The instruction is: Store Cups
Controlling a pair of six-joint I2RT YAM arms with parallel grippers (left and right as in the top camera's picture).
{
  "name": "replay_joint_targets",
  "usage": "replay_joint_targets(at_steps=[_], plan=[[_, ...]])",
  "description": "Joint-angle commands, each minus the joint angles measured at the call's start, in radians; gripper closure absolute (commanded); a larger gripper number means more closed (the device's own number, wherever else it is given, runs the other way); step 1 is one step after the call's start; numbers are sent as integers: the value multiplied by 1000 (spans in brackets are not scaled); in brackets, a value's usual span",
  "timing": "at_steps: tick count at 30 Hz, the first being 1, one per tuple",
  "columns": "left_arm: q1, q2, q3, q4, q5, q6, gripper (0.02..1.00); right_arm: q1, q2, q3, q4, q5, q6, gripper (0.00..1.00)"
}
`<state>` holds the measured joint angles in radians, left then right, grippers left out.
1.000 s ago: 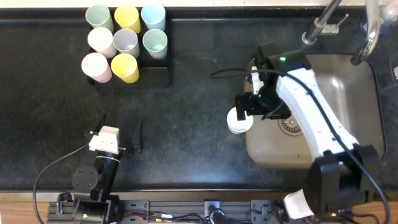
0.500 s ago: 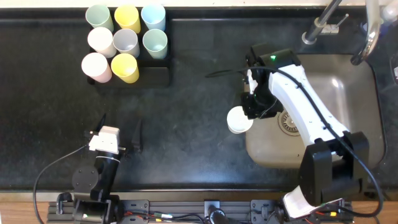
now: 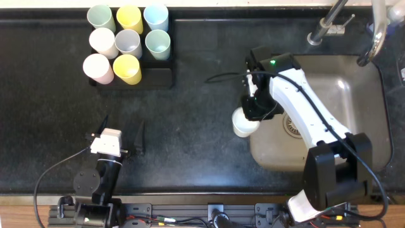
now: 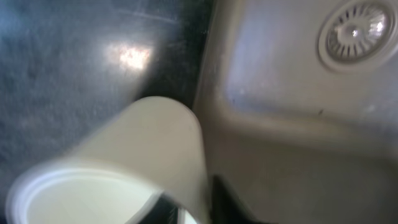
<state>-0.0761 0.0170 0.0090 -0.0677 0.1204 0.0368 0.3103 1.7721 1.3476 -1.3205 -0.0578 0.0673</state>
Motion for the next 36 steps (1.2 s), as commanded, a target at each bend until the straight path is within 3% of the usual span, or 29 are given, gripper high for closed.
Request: replay_joint_targets(at_steps=[1, 13, 20, 29, 36], plan=[[9, -5, -1, -2, 10, 19, 18, 6, 1, -3, 17, -4, 0, 956], [9, -5, -1, -2, 10, 19, 18, 77, -91, 69, 15, -5, 6, 958], [9, -5, -1, -2, 10, 19, 18, 126, -172, 423, -40, 0, 68, 956], [9, -5, 0, -2, 10, 19, 18, 305, 69, 947, -100, 89, 159, 956], [9, -5, -1, -2, 10, 19, 18, 385, 276, 1065, -70, 114, 165, 956]])
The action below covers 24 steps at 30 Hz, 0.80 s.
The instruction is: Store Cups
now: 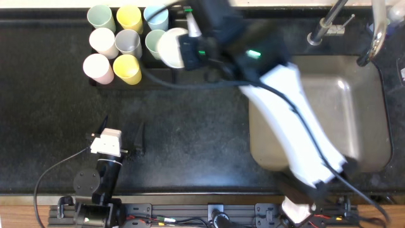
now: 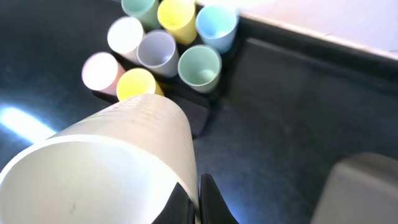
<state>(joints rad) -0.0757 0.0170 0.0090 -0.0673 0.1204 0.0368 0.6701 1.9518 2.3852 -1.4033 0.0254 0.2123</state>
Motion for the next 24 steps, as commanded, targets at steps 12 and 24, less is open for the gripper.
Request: replay_joint_targets(at_steps=[12, 24], plan=[[8, -5, -1, -3, 10, 19, 18, 34, 283, 27, 52, 27, 35, 956], [8, -5, -1, -3, 10, 19, 18, 38, 372, 27, 81, 33, 58, 958]])
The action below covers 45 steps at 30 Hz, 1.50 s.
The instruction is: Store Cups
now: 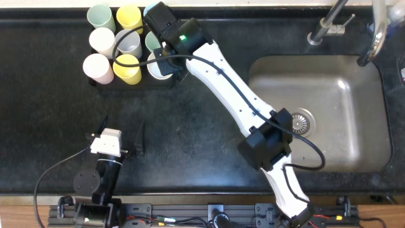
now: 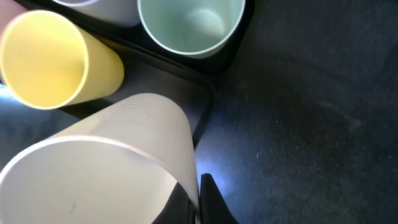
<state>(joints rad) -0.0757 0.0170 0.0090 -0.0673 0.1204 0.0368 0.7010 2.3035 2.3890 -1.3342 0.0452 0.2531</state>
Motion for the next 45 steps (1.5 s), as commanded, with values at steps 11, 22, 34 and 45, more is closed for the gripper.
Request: replay_joint_targets(at_steps=[11, 22, 34, 45], plan=[[8, -5, -1, -3, 10, 19, 18, 8, 55, 23, 75, 34, 25, 958], [8, -5, -1, -3, 10, 19, 18, 7, 112, 23, 72, 34, 36, 956], [8, -5, -1, -3, 10, 19, 18, 7, 112, 23, 79, 34, 36, 842], [8, -5, -1, -3, 10, 19, 18, -6, 28, 27, 79, 34, 34, 364]])
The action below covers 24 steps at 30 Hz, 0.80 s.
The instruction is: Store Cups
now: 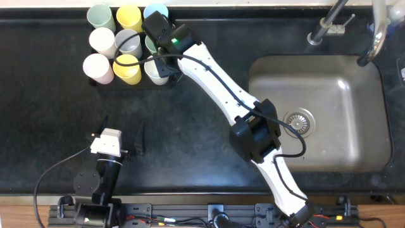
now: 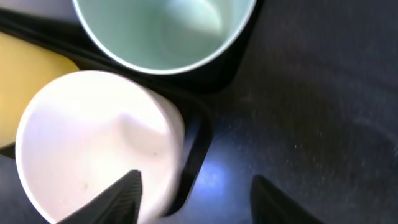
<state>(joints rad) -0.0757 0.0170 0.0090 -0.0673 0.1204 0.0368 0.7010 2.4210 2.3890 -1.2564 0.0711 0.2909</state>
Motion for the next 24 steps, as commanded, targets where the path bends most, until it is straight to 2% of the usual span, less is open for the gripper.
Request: replay_joint_targets(at_steps=[1, 6, 8, 13, 19, 24], plan=[[8, -5, 0, -3, 10, 19, 18, -13, -129, 28, 2, 8, -8, 338], [8, -5, 0, -3, 10, 19, 18, -66, -351, 28, -11, 8, -72, 213], [8, -5, -1, -3, 10, 19, 18, -113, -434, 27, -35, 8, -89, 176], [8, -5, -1, -3, 10, 19, 18, -271, -597, 26, -138, 8, -146, 3], [8, -5, -1, -3, 10, 19, 18, -427, -788, -73, -200, 8, -270, 3], [8, -5, 0, -3, 10, 19, 18, -516, -1041, -371, -85, 8, -309, 5]])
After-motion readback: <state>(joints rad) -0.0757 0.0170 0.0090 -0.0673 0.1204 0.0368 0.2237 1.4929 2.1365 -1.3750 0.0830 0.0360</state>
